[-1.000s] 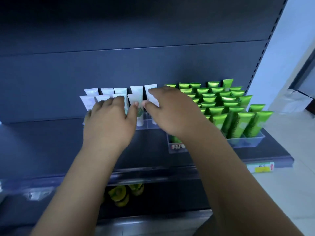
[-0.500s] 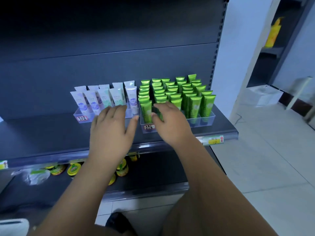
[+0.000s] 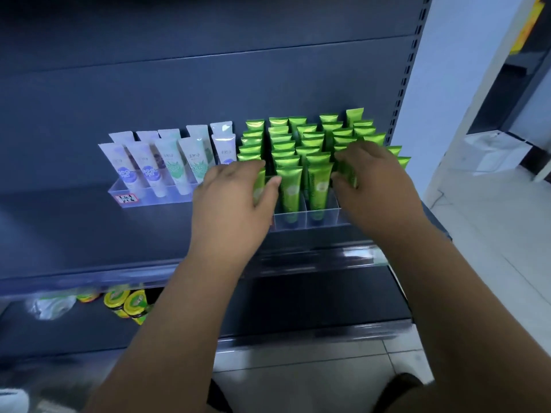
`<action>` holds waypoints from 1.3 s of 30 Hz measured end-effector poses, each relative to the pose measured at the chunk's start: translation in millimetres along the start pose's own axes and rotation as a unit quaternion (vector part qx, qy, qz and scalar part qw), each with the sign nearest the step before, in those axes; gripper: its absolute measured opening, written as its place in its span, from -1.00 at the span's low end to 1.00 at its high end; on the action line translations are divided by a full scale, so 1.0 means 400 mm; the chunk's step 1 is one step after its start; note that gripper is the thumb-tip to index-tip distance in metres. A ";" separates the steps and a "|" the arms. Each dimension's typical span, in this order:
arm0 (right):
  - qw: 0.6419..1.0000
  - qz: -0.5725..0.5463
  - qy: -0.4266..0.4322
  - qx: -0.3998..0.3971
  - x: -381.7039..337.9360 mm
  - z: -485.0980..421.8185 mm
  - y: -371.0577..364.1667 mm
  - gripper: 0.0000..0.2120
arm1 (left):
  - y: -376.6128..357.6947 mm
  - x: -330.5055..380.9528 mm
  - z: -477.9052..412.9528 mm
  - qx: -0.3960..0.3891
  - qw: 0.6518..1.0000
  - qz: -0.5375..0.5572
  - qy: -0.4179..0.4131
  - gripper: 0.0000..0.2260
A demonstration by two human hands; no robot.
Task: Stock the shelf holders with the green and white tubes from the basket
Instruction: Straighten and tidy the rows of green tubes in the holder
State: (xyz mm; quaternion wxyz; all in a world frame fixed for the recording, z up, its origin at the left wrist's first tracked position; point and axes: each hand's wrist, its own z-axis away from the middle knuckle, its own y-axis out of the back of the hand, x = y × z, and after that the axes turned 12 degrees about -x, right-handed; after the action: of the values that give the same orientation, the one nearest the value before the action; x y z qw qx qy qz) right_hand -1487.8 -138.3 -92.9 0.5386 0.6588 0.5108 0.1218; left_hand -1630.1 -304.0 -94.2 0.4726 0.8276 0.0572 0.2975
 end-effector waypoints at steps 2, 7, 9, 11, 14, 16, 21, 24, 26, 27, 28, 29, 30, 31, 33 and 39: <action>1.000 0.007 0.017 -0.010 0.011 -0.024 0.000 -0.65 | -0.021 -0.002 -0.037 0.022 1.000 -0.010 -0.011 -0.60; 0.999 -0.025 0.040 0.008 0.043 -0.058 -0.001 -0.72 | -0.058 0.008 -0.097 0.063 0.995 -0.035 -0.067 -0.71; 0.998 -0.043 0.054 0.008 0.065 -0.064 -0.009 -0.77 | -0.073 0.009 -0.112 0.072 0.992 -0.039 -0.100 -0.76; 0.997 -0.054 0.060 0.004 0.085 -0.070 -0.014 -0.81 | -0.088 0.014 -0.128 0.079 0.990 -0.031 -0.112 -0.77; 0.997 -0.053 0.056 0.002 0.107 -0.082 -0.018 -0.81 | -0.115 0.028 -0.152 0.066 0.992 -0.015 -0.110 -0.76; 0.997 -0.044 0.056 -0.004 0.115 -0.086 -0.019 -0.80 | -0.134 0.033 -0.161 0.057 0.992 -0.013 -0.115 -0.76; 0.998 0.003 0.059 0.021 0.115 -0.107 -0.010 -0.83 | -0.144 0.040 -0.186 0.046 0.993 0.020 -0.102 -0.81; 0.997 -0.002 0.064 0.035 0.100 -0.111 -0.009 -0.83 | -0.138 0.042 -0.197 0.048 0.994 0.027 -0.094 -0.83; 0.997 -0.012 0.071 0.038 0.094 -0.105 -0.014 -0.83 | -0.137 0.040 -0.198 0.046 0.995 0.033 -0.087 -0.83; 0.996 -0.018 0.074 0.041 0.092 -0.103 -0.016 -0.82 | -0.137 0.041 -0.198 0.043 0.995 0.036 -0.086 -0.83; 0.996 -0.024 0.074 0.046 0.093 -0.104 -0.016 -0.82 | -0.139 0.042 -0.196 0.040 0.995 0.041 -0.087 -0.84; 0.996 -0.029 0.071 0.054 0.094 -0.106 -0.017 -0.82 | -0.141 0.043 -0.195 0.037 0.994 0.049 -0.088 -0.84; 0.995 -0.034 0.064 0.064 0.095 -0.109 -0.016 -0.82 | -0.144 0.044 -0.196 0.036 0.994 0.059 -0.089 -0.85; 0.995 -0.036 0.059 0.072 0.096 -0.113 -0.016 -0.83 | -0.148 0.043 -0.197 0.035 0.993 0.068 -0.091 -0.85; 0.995 -0.032 0.060 0.077 0.099 -0.120 -0.018 -0.83 | -0.155 0.042 -0.203 0.035 0.992 0.075 -0.093 -0.85; 0.996 -0.005 0.069 0.054 0.111 -0.162 -0.030 -0.82 | -0.149 0.037 -0.244 0.045 0.993 0.061 -0.088 -0.89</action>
State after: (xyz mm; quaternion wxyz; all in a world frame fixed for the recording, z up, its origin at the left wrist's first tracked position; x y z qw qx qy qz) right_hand -1520.4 -65.9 -95.2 0.4662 0.6742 0.5563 0.1366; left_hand -1660.2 -193.0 -99.5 0.4189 0.8730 -0.0222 0.2487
